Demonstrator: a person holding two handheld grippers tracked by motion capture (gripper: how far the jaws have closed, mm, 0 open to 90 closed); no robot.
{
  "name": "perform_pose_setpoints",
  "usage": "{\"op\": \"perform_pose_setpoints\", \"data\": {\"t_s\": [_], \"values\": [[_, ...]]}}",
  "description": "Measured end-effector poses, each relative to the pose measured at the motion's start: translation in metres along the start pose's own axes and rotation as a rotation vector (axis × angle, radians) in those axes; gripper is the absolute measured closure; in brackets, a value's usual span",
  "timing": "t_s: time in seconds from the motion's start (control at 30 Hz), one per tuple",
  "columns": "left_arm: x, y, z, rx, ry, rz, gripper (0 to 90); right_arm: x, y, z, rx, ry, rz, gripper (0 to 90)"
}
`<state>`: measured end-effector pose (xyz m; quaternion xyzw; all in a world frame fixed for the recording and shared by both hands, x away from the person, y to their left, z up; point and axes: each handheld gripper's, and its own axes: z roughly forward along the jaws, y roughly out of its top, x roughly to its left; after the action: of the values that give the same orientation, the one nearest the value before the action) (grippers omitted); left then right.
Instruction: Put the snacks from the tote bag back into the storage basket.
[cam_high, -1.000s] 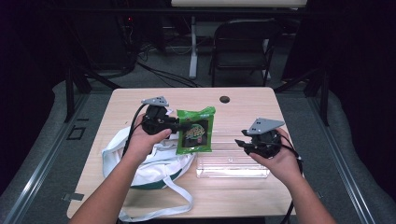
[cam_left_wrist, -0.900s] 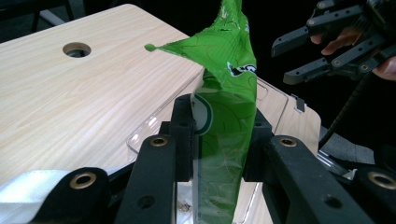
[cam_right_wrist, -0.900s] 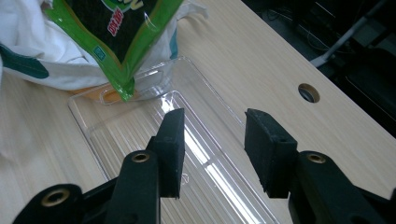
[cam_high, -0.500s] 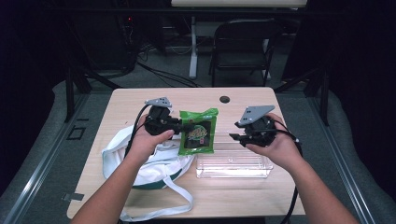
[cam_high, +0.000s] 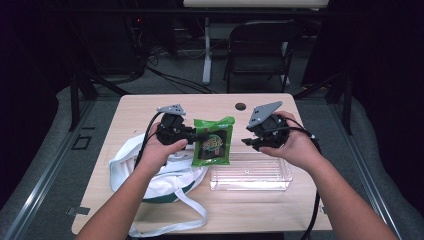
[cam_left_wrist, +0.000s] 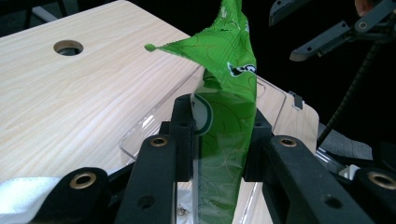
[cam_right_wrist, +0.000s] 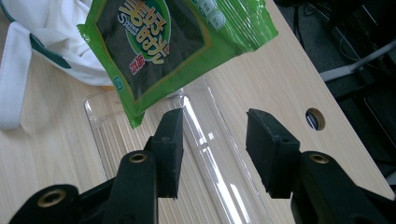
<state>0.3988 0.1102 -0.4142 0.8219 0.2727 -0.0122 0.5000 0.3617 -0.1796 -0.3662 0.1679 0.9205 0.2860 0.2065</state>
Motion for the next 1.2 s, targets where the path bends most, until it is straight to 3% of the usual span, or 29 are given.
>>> {"op": "perform_pose_setpoints", "data": {"t_s": [0.43, 0.9, 1.2], "values": [[-0.002, 0.001, 0.006, 0.004, -0.014, 0.005, 72.1, -0.01, 0.024, 0.001, 0.06, 0.043, -0.079, 53.4], [-0.004, 0.001, 0.011, 0.019, -0.024, 0.014, 72.2, -0.016, 0.043, -0.002, 0.075, 0.05, -0.11, 48.9], [-0.006, 0.001, 0.014, 0.023, -0.032, 0.02, 72.2, -0.016, 0.051, -0.003, 0.104, 0.078, -0.142, 46.6]]}}
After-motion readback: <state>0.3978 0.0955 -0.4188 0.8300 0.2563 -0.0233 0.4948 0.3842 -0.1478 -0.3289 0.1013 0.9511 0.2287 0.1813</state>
